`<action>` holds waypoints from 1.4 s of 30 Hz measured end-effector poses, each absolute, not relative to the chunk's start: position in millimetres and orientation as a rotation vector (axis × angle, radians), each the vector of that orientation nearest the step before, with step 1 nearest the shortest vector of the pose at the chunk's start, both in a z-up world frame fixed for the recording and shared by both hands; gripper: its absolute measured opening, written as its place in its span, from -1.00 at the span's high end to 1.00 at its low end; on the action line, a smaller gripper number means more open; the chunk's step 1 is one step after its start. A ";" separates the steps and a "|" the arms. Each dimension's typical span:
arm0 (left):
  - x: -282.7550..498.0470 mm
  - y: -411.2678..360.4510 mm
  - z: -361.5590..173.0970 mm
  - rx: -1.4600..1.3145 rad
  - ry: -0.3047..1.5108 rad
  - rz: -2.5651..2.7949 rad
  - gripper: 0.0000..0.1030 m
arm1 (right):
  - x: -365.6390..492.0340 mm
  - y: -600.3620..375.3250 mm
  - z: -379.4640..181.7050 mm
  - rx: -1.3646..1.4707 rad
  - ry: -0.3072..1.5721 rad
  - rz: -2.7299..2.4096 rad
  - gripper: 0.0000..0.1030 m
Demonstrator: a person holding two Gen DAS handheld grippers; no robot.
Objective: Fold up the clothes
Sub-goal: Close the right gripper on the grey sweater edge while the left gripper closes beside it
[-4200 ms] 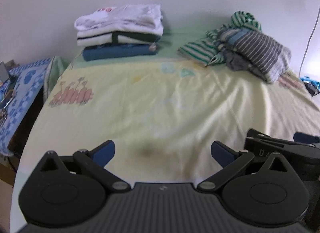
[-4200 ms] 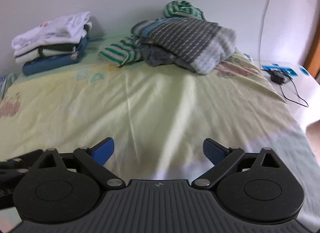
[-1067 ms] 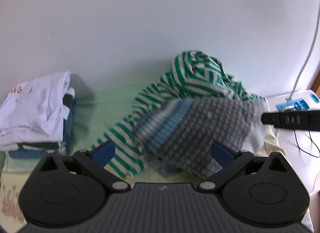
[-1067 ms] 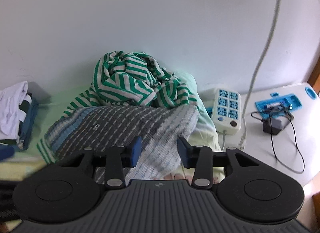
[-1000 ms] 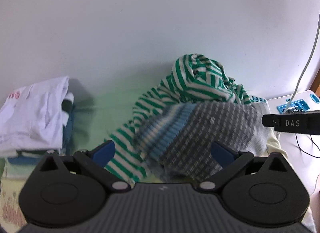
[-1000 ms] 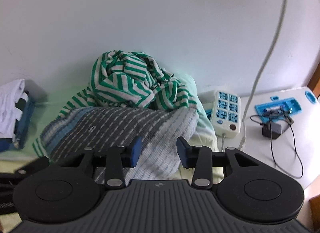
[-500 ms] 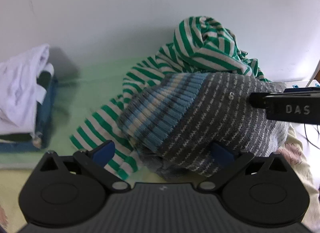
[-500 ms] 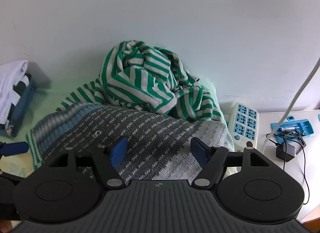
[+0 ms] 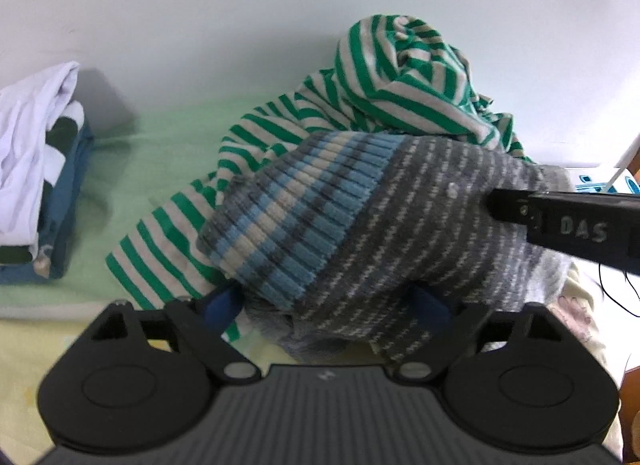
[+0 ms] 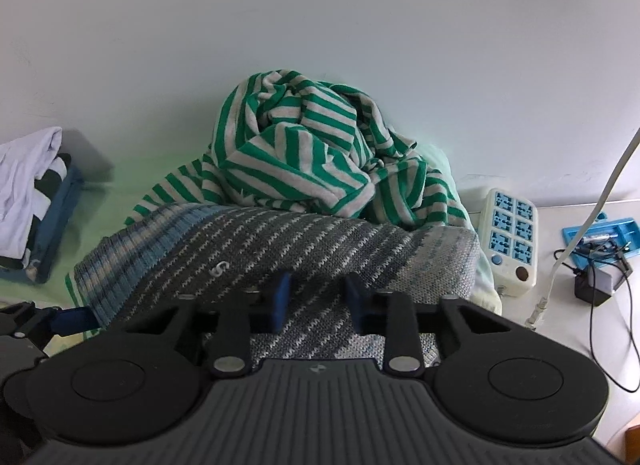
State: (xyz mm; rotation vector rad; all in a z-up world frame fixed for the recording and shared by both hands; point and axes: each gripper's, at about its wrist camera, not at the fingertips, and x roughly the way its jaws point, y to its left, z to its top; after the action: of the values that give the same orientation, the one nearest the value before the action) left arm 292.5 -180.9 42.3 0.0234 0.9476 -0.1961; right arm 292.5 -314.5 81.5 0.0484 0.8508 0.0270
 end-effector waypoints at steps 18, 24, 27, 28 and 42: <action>253.2 -161.8 60.1 0.012 0.936 -0.222 0.75 | 247.5 -326.2 95.3 0.038 0.751 0.057 1.00; 234.7 -163.4 51.5 0.015 0.959 -0.246 1.00 | 225.5 -333.2 86.1 0.028 0.762 0.079 1.00; 235.9 -167.9 47.0 0.021 0.959 -0.241 0.57 | 220.6 -336.9 81.0 0.043 0.775 0.079 -0.03; 236.5 -169.2 45.7 0.022 0.958 -0.239 0.27 | 220.4 -339.1 79.8 0.061 0.780 0.073 -0.26; 262.0 -190.7 39.8 -0.010 0.942 -0.196 -0.21 | 251.4 -358.3 48.4 0.296 0.868 0.080 0.07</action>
State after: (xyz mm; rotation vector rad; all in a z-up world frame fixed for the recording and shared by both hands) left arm 262.0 -190.7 39.8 -0.0096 0.9422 -0.1957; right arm 251.4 -358.3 48.4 0.2956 0.8676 0.0797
